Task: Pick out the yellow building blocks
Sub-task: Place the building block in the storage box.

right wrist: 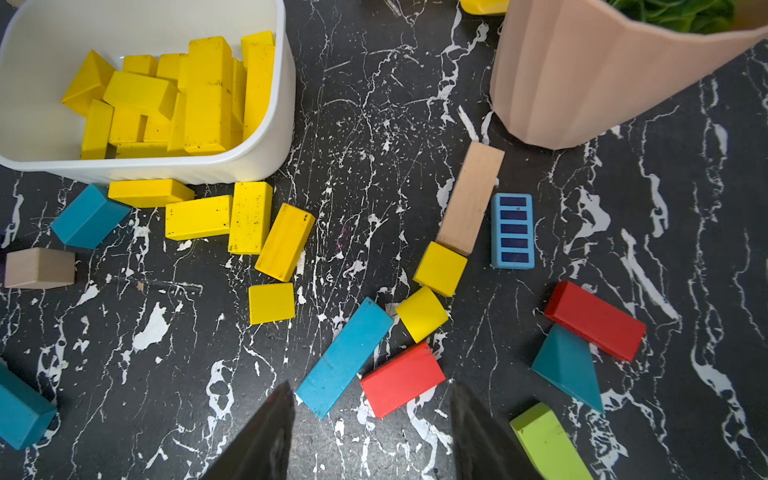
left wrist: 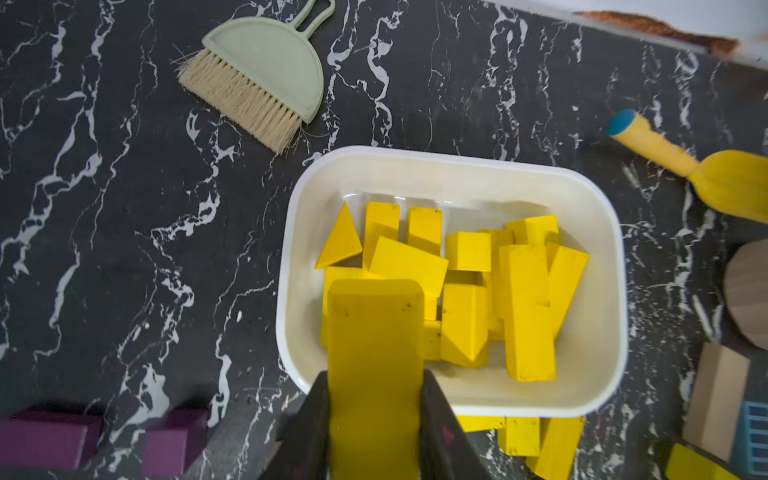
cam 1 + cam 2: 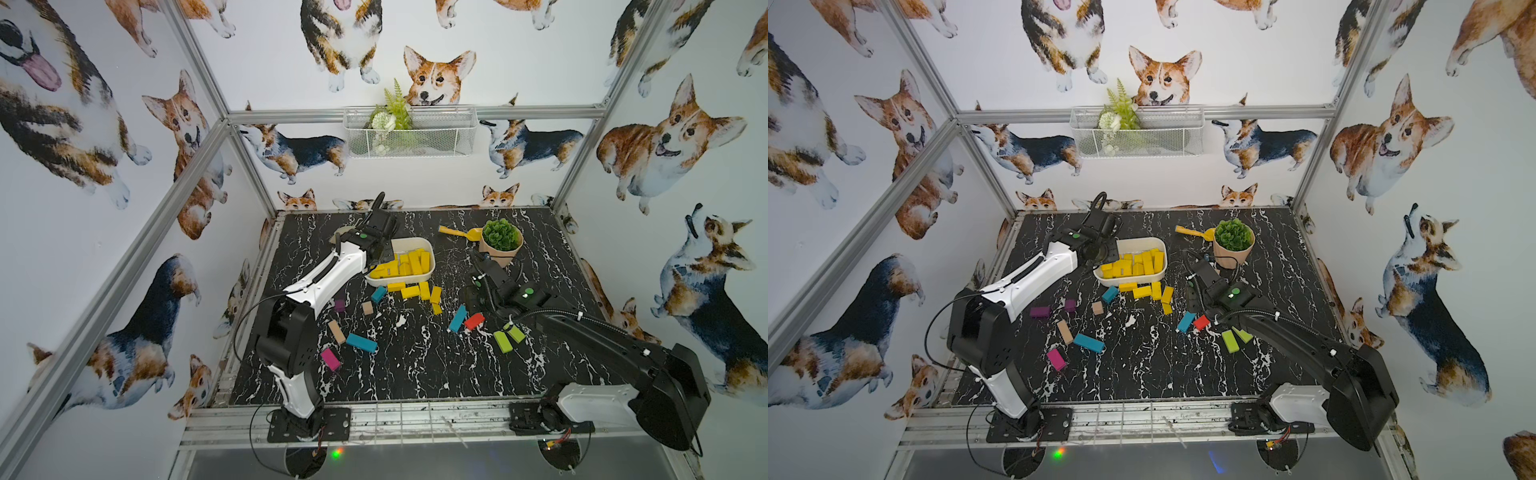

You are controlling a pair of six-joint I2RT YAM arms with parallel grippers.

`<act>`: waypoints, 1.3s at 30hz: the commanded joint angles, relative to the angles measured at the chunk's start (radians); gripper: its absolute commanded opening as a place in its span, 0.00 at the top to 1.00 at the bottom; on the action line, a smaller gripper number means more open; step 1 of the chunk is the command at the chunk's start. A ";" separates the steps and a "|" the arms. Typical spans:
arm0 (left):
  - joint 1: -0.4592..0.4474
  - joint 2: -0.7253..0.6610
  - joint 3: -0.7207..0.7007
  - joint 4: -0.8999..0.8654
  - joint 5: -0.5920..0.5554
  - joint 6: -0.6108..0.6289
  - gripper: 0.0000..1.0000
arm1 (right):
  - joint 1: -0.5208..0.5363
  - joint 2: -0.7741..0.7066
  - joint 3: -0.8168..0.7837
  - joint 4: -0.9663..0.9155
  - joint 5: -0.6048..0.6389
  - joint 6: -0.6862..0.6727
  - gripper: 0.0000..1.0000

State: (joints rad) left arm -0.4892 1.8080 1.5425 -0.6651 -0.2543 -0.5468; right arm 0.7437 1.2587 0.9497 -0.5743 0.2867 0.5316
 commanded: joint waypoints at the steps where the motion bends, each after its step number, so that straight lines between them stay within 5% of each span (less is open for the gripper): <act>1: 0.038 0.101 0.096 -0.019 0.036 0.162 0.84 | -0.001 0.009 0.018 -0.019 0.011 0.033 0.39; 17: 0.071 0.348 0.174 -0.010 0.098 0.137 0.78 | -0.004 0.068 0.028 -0.039 0.046 0.030 0.39; 23: 0.074 0.344 0.167 0.003 0.105 0.130 0.48 | -0.005 0.104 0.048 -0.074 0.063 0.037 0.39; 33: 0.077 0.098 0.086 0.071 0.128 0.114 0.18 | -0.084 0.178 0.113 -0.114 0.093 0.081 0.39; 39: 0.097 -0.141 -0.139 0.179 0.164 0.020 0.19 | -0.137 0.309 0.143 -0.077 0.068 0.164 0.38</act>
State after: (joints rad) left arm -0.4011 1.7817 1.5204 -0.5674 -0.1127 -0.4553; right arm 0.6258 1.5223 1.0737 -0.6640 0.3523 0.6174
